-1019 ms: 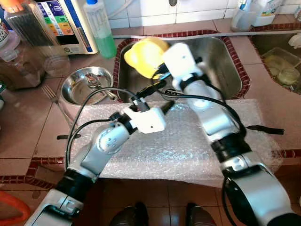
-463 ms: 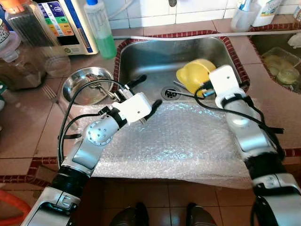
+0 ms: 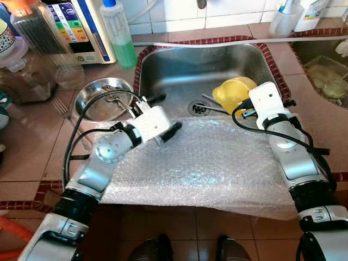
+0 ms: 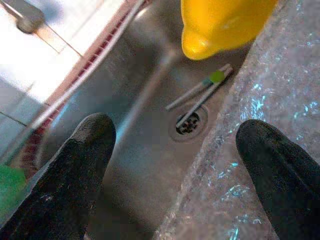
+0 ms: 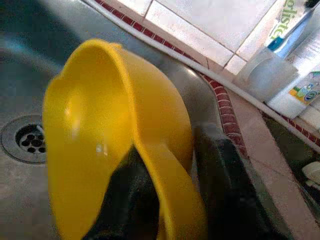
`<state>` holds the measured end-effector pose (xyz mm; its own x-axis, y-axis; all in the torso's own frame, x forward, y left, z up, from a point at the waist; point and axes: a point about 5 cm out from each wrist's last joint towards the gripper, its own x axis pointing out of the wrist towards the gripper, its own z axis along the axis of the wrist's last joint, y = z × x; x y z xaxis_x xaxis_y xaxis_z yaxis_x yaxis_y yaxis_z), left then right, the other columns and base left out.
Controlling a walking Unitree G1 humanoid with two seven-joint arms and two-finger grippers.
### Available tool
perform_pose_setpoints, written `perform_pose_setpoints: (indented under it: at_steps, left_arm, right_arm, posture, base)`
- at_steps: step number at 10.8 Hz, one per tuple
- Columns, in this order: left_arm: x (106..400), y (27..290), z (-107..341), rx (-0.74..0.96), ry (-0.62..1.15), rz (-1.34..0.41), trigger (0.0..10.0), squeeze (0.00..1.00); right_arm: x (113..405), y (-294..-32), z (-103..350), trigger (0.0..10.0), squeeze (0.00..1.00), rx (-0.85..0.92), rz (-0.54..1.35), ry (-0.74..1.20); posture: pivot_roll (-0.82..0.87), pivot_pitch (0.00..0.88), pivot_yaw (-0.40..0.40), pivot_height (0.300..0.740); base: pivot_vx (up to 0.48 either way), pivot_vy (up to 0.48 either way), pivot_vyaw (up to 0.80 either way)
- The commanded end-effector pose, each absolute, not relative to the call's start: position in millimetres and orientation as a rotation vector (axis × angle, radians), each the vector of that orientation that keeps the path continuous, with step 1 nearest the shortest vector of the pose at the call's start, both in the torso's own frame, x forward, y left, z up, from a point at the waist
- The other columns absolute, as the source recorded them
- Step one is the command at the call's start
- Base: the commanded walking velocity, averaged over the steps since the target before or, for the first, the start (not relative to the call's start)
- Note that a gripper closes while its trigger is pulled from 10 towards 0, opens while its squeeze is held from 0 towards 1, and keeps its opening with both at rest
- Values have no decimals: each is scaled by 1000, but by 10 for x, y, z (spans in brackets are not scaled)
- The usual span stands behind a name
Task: Kitchen organization
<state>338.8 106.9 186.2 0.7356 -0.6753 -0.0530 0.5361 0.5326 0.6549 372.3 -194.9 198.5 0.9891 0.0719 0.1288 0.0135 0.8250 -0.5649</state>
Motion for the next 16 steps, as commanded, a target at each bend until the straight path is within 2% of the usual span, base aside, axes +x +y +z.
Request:
perform_pose_setpoints:
  at_steps: [1,5,9,10,11,13,16]
  left_arm:
    - [3383,1133,1834,715,-176,-736,10000,1000]
    - [3411,1151,1903,530,-144,-688,10000,1000]
    - [3405,1149,1927,508,-138,-679,10000,1000]
    - [3401,1162,1925,506,-130,-675,10000,1000]
    - [3398,1165,1924,506,-129,-674,10000,1000]
    - [3396,1175,1919,517,-123,-673,10000,1000]
    - [3392,1174,1929,521,-125,-669,10000,1000]
  right_arm:
    - [3707,-1979,1970,10000,1000,-595,28,-134]
    - [3707,-1936,1989,10000,1000,-580,34,-147]
    - [3732,-1903,1950,10000,1000,-555,74,-106]
    - [3753,-1923,1904,10000,1000,-432,65,-45]
    - [3763,-1937,1903,10000,1000,-393,62,-29]
    - [3800,-1895,1924,10000,1000,-146,82,13]
    - [3816,-1982,1996,10000,1000,-266,18,-19]
  posture:
    - [-188,202,161,740]
    - [-186,201,158,740]
    - [-184,205,155,740]
    - [-181,205,155,740]
    - [-182,206,156,740]
    - [-180,207,157,740]
    - [-178,207,160,740]
  base:
    - [0,0,0]
    - [0,0,0]
    - [0,0,0]
    - [0,0,0]
    - [0,0,0]
    - [0,0,0]
    - [0,0,0]
